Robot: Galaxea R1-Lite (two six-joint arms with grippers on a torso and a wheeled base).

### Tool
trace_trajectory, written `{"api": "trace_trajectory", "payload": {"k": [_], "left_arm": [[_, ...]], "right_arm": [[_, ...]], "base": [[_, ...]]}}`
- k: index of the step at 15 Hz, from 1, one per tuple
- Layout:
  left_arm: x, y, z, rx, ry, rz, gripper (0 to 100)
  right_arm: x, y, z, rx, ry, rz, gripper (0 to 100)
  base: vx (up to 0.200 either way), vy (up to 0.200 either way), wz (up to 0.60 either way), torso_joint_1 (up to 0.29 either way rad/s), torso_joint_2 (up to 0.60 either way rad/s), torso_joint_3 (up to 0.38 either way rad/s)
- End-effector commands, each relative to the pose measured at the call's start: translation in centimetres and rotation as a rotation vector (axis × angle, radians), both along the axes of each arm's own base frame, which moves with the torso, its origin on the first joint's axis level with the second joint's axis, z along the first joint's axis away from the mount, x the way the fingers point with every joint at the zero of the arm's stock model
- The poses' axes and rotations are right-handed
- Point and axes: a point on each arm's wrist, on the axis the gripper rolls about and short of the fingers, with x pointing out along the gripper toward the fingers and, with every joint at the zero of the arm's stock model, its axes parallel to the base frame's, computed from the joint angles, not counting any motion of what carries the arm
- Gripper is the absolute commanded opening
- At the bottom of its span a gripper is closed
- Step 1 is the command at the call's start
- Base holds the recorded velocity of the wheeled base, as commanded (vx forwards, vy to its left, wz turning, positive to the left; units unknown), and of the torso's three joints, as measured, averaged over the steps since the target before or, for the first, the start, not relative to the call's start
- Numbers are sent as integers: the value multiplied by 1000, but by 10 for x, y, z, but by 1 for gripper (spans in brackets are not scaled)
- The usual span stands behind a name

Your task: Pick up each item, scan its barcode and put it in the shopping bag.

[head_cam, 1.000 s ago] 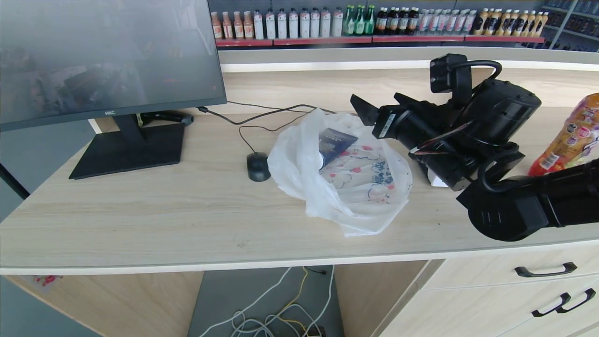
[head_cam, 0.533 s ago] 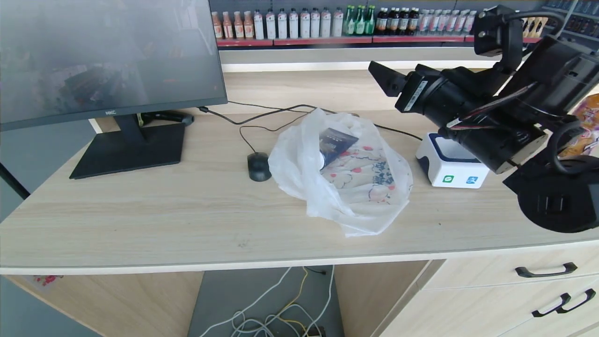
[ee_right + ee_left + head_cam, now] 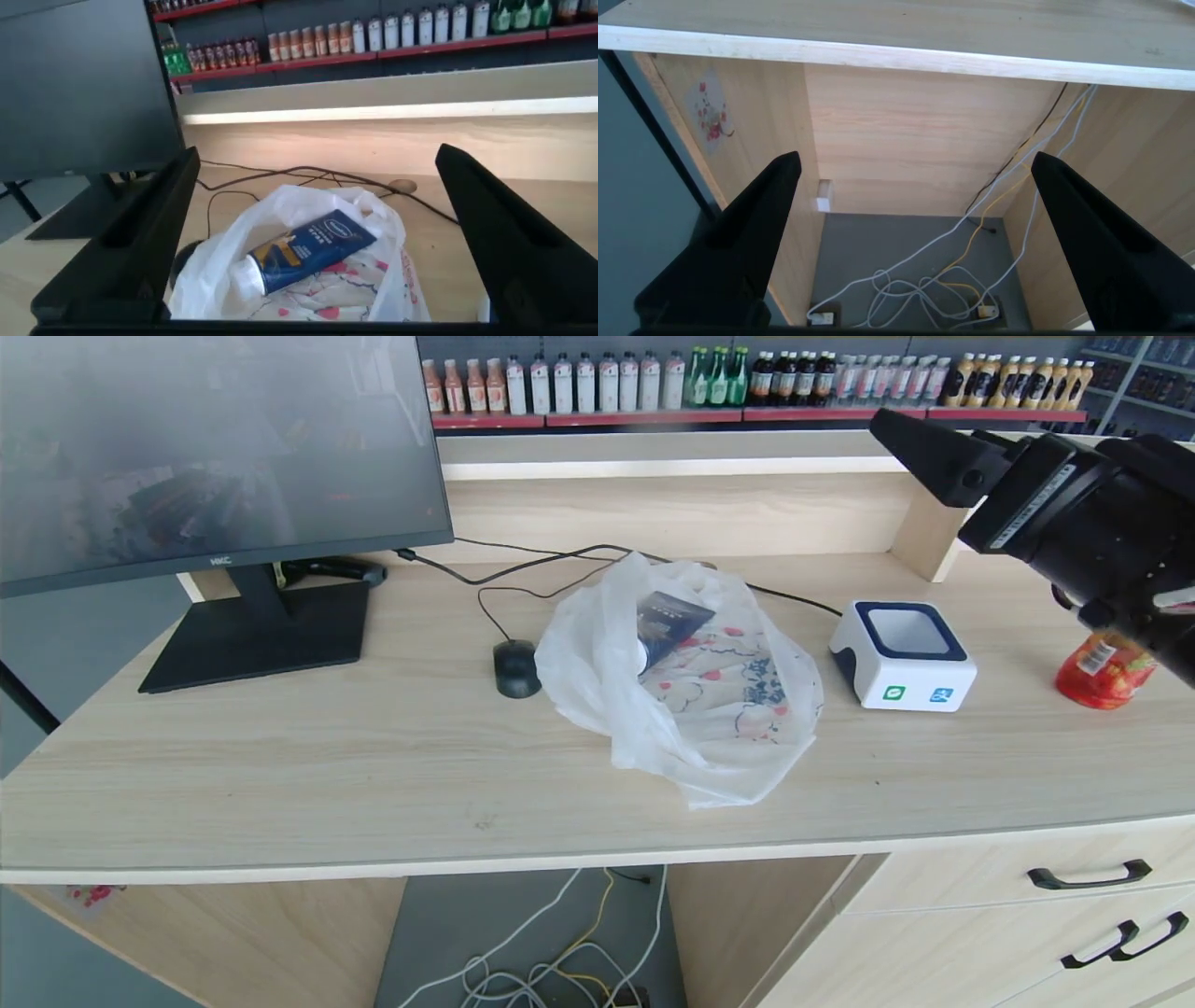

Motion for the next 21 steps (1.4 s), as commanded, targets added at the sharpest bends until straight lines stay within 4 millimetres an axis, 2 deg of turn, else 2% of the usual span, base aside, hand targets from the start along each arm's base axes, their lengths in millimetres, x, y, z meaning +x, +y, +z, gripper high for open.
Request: {"api": "trace_trajectory", "payload": {"k": [1, 3, 5, 7, 17, 19, 21], "left_arm": [[0, 0, 0, 0, 0, 0, 100], [0, 0, 0, 0, 0, 0, 100], [0, 0, 0, 0, 0, 0, 100], [0, 0, 0, 0, 0, 0, 100], [0, 0, 0, 0, 2, 0, 100], [0, 0, 0, -2, 2, 0, 100], [0, 0, 0, 0, 2, 0, 100]], "right_arm": [[-61, -31, -24, -8, 17, -4, 100], [-79, -40, -40, -20, 38, -4, 100], [-99, -52, -67, -53, 79, -29, 100], [-107, -56, -83, -99, 101, -53, 100], [-114, -61, -111, -168, 168, -76, 100], [-118, -63, -120, -193, 185, -78, 100], [-118, -63, -120, -192, 184, -80, 100]], "base": [[0, 0, 0, 0, 0, 0], [0, 0, 0, 0, 0, 0], [0, 0, 0, 0, 0, 0], [0, 0, 0, 0, 0, 0], [0, 0, 0, 0, 0, 0], [0, -200, 0, 2, 0, -2], [0, -200, 0, 2, 0, 7]]}}
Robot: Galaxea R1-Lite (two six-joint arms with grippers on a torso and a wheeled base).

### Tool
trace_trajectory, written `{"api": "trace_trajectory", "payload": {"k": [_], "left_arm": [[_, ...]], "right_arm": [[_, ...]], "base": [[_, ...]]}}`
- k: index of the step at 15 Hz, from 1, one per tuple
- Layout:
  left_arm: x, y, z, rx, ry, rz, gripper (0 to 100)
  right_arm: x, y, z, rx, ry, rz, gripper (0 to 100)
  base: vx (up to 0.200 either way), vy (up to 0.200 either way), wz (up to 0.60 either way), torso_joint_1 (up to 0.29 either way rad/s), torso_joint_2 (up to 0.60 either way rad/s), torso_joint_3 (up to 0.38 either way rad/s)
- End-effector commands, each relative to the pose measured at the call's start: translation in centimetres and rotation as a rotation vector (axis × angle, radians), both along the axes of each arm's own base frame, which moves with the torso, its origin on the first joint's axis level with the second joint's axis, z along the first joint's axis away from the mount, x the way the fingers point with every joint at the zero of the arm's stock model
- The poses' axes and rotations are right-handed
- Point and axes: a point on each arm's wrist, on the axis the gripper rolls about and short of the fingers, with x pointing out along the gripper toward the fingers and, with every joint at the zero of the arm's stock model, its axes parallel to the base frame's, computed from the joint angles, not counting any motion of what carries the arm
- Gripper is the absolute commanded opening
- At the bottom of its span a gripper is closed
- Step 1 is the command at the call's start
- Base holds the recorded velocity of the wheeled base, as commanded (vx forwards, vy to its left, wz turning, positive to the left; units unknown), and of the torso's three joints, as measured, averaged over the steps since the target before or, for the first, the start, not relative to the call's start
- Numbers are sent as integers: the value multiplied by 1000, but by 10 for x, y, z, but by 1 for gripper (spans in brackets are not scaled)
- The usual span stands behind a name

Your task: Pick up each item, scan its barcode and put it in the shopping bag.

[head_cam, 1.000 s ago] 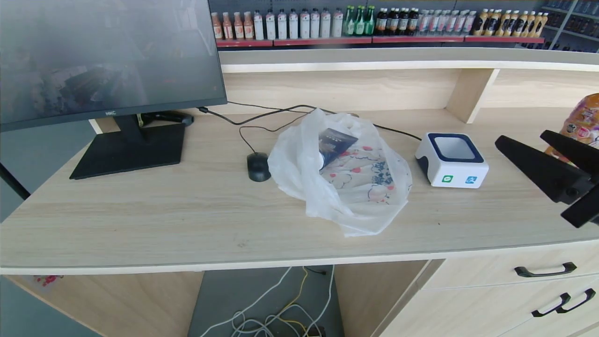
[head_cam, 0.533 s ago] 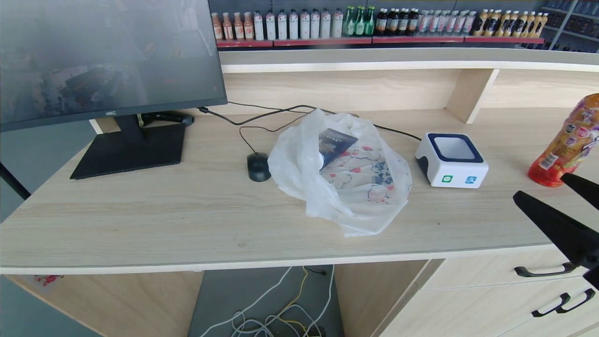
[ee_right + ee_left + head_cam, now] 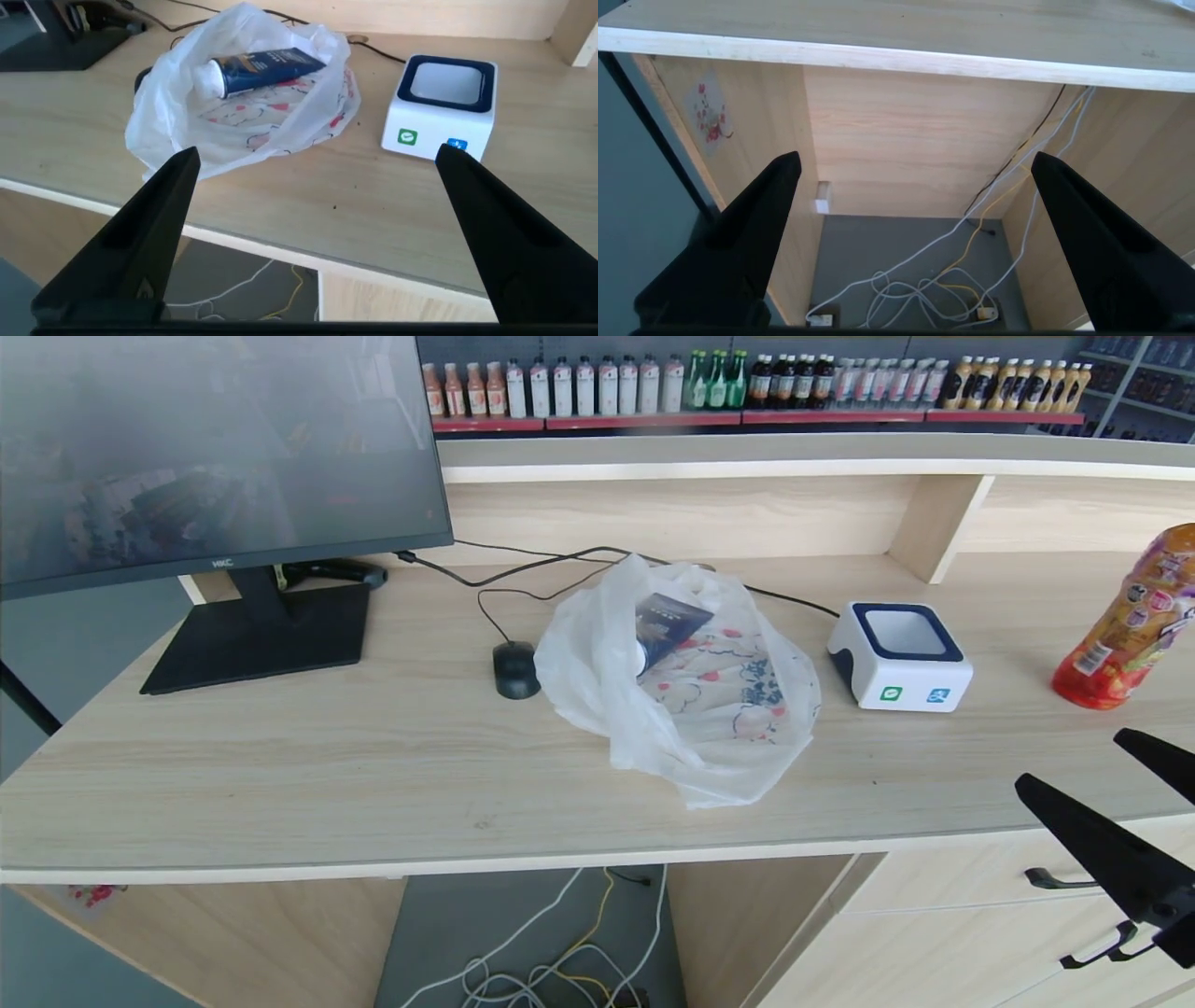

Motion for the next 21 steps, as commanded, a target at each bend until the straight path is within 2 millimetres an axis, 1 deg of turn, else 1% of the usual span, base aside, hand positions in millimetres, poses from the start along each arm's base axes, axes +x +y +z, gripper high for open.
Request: {"api": "trace_trajectory", "payload": {"k": [1, 4, 12, 21], "left_arm": [[0, 0, 0, -1, 1, 0, 100], [0, 0, 0, 0, 1, 0, 100], [0, 0, 0, 0, 1, 0, 100], [0, 0, 0, -1, 1, 0, 100]], "right_arm": [[0, -1, -2, -4, 7, -5, 100], [3, -5, -2, -3, 11, -57, 100], [9, -3, -6, -13, 48, -60, 100], [9, -4, -5, -7, 45, -65, 100]], "base": [[0, -200, 0, -7, -2, -2], [0, -200, 0, 4, 2, 9], [0, -200, 0, 2, 2, 2], [0, 0, 0, 0, 0, 0]]}}
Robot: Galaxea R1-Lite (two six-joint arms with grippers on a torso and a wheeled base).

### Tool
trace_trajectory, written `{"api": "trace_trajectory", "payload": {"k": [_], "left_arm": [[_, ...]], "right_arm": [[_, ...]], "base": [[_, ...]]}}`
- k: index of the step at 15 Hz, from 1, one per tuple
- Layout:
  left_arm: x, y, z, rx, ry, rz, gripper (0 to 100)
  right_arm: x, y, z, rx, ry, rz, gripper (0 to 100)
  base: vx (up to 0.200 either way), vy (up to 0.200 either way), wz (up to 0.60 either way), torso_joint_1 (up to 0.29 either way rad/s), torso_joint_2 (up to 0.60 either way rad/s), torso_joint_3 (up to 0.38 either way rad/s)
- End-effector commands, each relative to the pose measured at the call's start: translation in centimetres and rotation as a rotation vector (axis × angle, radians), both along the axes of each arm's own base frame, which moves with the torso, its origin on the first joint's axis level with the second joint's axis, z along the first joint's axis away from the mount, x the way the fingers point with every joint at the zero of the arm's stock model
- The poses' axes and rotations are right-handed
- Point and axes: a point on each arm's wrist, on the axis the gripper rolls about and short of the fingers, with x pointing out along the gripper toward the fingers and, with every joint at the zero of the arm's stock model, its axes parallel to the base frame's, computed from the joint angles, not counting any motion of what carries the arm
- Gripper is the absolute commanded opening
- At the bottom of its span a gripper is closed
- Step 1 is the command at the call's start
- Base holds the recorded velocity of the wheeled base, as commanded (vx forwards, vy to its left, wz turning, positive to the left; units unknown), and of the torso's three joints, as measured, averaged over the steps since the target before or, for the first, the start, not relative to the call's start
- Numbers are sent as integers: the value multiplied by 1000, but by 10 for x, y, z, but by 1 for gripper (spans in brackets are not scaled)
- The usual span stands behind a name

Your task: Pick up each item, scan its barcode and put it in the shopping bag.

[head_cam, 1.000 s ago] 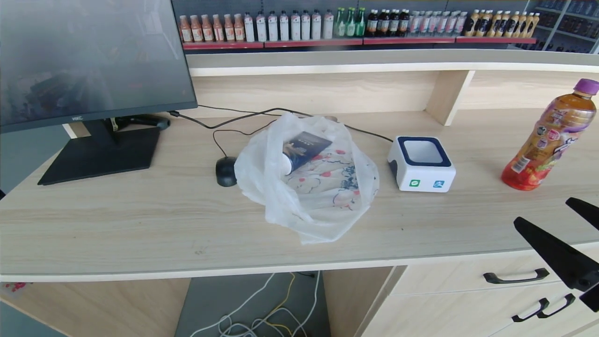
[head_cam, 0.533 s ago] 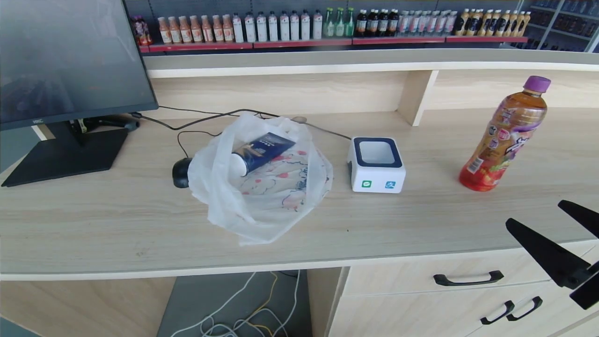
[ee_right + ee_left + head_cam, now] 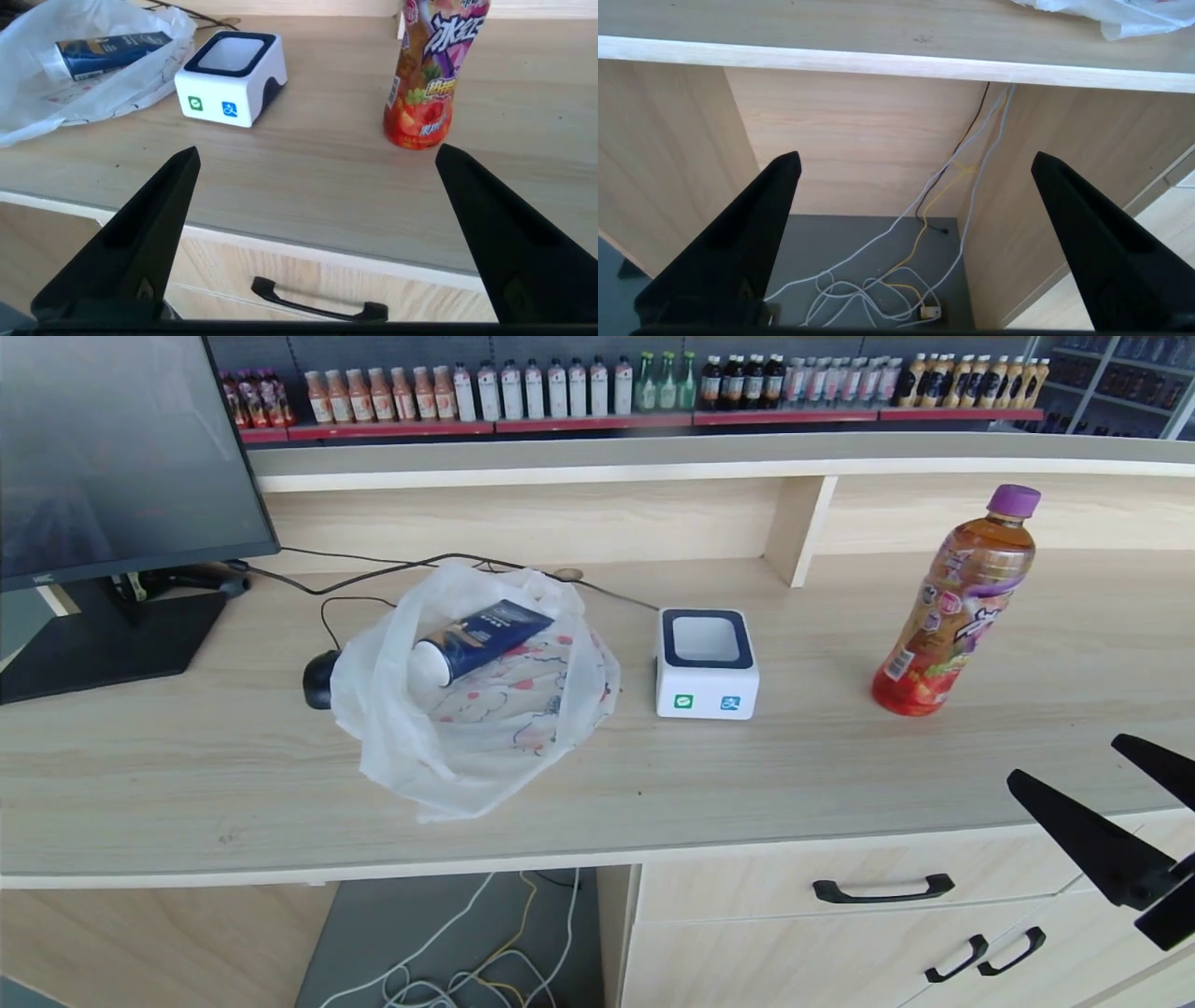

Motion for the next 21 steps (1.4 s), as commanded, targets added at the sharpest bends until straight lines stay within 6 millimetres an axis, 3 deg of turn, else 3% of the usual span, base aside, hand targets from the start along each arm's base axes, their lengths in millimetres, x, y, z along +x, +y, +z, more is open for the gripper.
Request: {"api": "trace_trajectory", "payload": {"k": [1, 5, 11, 21], "left_arm": [[0, 0, 0, 0, 0, 0, 100], [0, 0, 0, 0, -1, 1, 100], [0, 0, 0, -2, -1, 0, 100], [0, 0, 0, -2, -1, 1, 100]], "right_arm": [[1, 0, -1, -2, 4, 0, 100], [1, 0, 0, -2, 3, 0, 100], [1, 0, 3, 2, -9, 0, 100], [8, 3, 17, 16, -46, -1, 100]], "base": [[-200, 0, 0, 2, -17, 2], [-200, 0, 0, 8, 5, 2], [0, 0, 0, 0, 0, 0], [0, -200, 0, 7, 5, 1]]}}
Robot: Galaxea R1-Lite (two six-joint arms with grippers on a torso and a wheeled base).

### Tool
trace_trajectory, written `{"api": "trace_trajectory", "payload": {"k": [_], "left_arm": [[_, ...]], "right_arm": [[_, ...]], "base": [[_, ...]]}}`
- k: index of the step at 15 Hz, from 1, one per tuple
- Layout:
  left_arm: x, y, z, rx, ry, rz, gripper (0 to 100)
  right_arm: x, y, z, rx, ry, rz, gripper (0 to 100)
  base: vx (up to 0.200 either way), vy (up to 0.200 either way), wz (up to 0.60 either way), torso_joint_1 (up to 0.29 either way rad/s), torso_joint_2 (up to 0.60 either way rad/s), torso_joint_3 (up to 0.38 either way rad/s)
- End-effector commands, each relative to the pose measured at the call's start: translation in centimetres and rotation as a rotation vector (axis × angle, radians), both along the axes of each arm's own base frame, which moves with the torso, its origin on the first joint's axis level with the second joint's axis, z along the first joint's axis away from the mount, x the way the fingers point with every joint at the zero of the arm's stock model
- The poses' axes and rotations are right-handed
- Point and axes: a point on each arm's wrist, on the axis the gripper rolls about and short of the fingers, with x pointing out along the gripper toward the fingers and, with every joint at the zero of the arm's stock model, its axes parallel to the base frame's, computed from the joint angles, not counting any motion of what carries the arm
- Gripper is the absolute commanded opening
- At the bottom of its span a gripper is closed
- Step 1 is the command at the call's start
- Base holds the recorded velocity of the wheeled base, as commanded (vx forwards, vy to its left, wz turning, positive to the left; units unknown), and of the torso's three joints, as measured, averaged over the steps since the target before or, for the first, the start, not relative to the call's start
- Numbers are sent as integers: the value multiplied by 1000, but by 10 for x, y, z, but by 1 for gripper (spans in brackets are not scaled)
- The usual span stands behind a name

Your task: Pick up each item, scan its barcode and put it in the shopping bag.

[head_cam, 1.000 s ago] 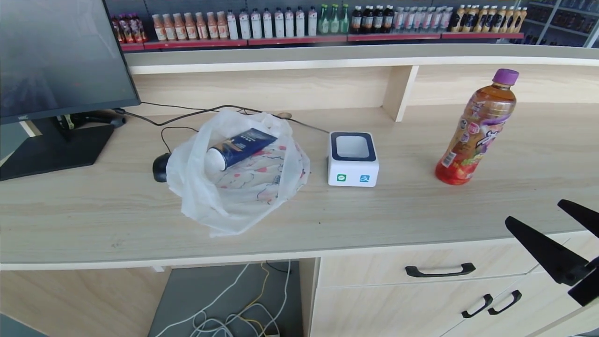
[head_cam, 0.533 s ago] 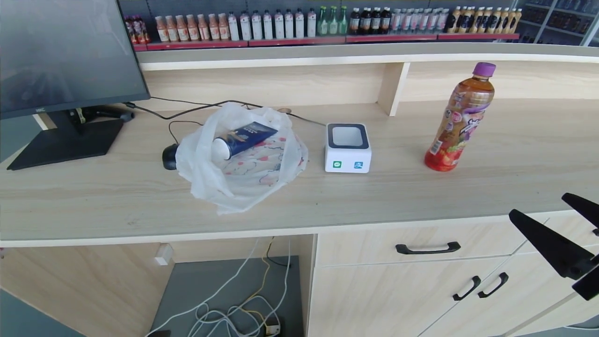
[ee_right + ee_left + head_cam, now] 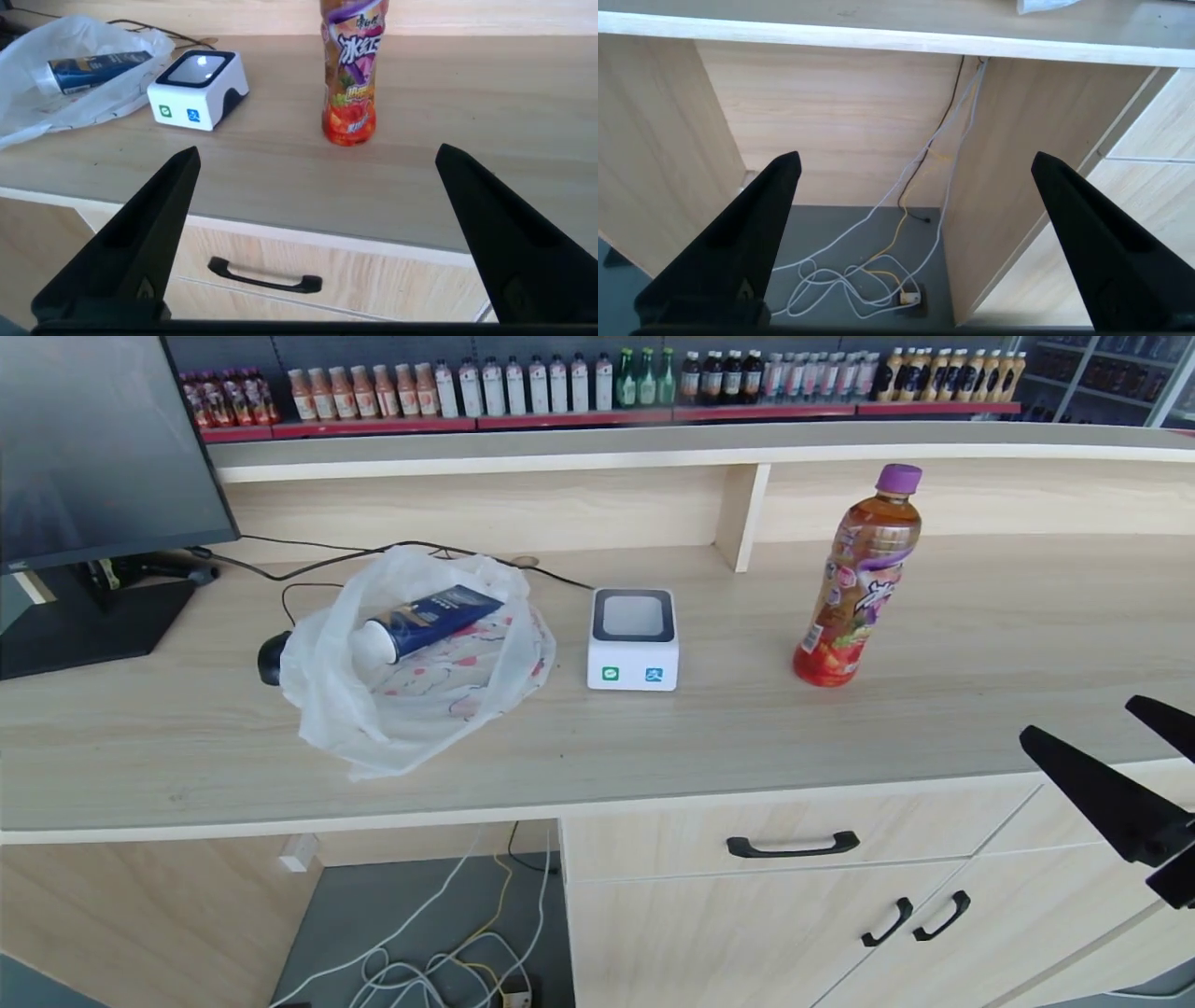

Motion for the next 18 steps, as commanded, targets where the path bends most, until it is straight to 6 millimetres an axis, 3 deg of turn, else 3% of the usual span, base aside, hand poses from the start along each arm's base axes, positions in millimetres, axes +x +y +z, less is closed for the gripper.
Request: {"api": "trace_trajectory", "payload": {"k": [1, 5, 12, 18], "left_arm": [[0, 0, 0, 0, 0, 1, 100], [0, 0, 0, 1, 0, 1, 100], [0, 0, 0, 3, 0, 1, 100], [0, 0, 0, 3, 0, 0, 100]], "right_arm": [[4, 2, 1, -3, 4, 0, 100], [22, 10, 11, -6, 10, 6, 100], [97, 42, 39, 32, 16, 16, 100], [149, 72, 39, -1, 26, 36, 100]], "base": [[0, -200, 0, 2, 2, 2], [0, -50, 0, 1, 1, -1], [0, 0, 0, 0, 0, 0], [0, 0, 0, 0, 0, 0]]}}
